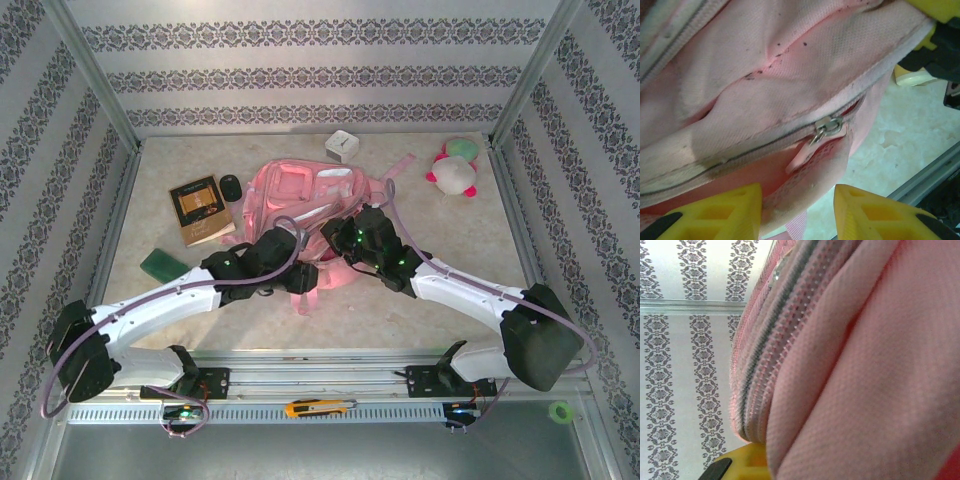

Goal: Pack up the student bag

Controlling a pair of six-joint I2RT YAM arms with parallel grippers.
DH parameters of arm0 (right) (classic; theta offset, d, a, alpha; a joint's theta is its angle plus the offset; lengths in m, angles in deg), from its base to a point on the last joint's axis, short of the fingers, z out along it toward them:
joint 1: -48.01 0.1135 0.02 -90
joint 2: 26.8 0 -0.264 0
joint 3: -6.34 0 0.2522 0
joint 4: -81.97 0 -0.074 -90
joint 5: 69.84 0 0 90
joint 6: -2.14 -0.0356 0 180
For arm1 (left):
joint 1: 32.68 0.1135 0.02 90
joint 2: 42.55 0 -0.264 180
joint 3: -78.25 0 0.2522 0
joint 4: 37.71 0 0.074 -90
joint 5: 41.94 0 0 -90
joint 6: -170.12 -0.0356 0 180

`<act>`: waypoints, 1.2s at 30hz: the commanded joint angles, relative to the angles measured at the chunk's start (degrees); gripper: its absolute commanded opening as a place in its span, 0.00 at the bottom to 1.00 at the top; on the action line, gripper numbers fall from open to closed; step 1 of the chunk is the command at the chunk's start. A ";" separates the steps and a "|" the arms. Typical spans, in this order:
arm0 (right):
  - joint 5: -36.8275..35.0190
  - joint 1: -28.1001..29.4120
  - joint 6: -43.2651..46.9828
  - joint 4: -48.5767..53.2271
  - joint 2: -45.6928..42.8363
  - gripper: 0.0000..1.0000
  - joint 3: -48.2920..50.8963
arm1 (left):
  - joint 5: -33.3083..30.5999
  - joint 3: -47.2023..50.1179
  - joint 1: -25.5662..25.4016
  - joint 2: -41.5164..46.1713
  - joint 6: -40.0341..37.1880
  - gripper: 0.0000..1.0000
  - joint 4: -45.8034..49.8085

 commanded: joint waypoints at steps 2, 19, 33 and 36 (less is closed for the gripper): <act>-1.48 0.80 -0.14 -3.68 -0.12 0.00 -3.08 | -1.98 -4.20 -0.97 -2.64 0.67 0.40 -3.31; -1.03 1.77 3.25 -1.39 -0.15 0.00 -4.79 | -9.57 -5.91 -0.90 -6.73 -0.69 0.06 -4.67; 10.75 -0.04 17.18 -4.02 -0.10 0.00 -0.31 | 12.16 -2.32 6.60 -5.41 4.75 0.00 -3.79; 14.16 -1.06 19.78 -4.23 0.09 0.00 -0.44 | 18.92 0.86 10.10 -4.96 7.44 0.00 -7.11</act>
